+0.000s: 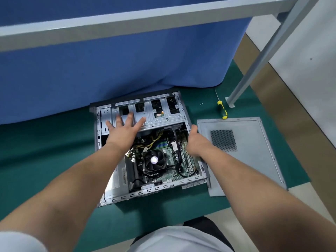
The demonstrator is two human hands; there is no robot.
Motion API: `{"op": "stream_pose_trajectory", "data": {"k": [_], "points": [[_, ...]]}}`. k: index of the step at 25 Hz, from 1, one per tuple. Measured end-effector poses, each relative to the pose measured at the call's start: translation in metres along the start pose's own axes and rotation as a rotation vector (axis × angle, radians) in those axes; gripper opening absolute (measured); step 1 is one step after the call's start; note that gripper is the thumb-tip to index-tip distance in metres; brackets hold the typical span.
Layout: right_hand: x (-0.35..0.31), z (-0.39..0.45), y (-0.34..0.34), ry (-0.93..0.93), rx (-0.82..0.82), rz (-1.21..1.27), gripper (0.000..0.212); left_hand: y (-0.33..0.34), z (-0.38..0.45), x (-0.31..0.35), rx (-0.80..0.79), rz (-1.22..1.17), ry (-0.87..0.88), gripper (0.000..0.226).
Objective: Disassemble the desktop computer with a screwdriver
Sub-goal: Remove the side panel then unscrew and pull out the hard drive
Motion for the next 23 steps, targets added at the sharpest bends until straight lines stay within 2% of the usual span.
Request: {"op": "stream_pose_trajectory", "data": {"k": [20, 23], "points": [[0.033, -0.042, 0.043, -0.024, 0.009, -0.083, 0.061, 0.033, -0.062, 0.022, 0.028, -0.071, 0.018, 0.123], [0.031, -0.04, 0.042, -0.053, 0.038, -0.085, 0.062, 0.03, -0.065, 0.017, 0.022, -0.133, -0.01, 0.111]]}}
Point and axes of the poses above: each hand's wrist, its own z-axis towards the middle knuckle, its own y-axis out of the palm, x = y × z, the point moved 10 cm from there along z, towards the middle knuckle, and after that the axes turned 12 degrees about y, right-handed, at the moved point
